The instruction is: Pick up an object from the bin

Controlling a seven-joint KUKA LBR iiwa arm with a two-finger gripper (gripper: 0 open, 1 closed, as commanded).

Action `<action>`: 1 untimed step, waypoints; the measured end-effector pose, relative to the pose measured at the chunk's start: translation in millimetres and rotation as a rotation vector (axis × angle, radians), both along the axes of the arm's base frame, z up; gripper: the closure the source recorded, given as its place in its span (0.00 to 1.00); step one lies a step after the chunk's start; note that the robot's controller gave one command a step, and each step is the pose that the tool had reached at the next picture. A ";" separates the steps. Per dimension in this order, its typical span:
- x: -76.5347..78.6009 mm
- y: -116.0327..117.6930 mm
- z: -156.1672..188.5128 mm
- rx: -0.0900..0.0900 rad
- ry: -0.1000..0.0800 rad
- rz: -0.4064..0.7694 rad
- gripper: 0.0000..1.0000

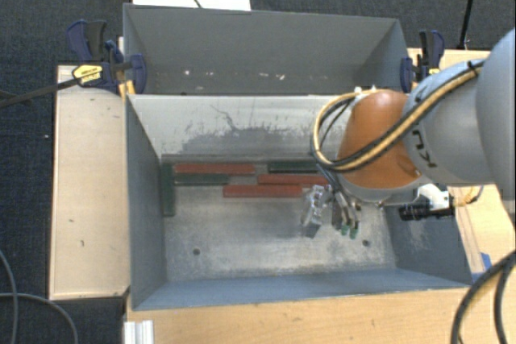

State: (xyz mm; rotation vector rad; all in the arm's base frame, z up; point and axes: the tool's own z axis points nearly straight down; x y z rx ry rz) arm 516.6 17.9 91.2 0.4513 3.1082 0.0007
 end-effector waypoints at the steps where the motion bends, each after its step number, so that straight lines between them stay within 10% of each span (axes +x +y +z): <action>1: 0.0 -0.1 0.0 0.000 0.000 0.000 0.00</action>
Offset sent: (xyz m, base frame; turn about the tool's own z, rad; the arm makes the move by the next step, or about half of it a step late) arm 0.0000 0.0000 0.0000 0.0000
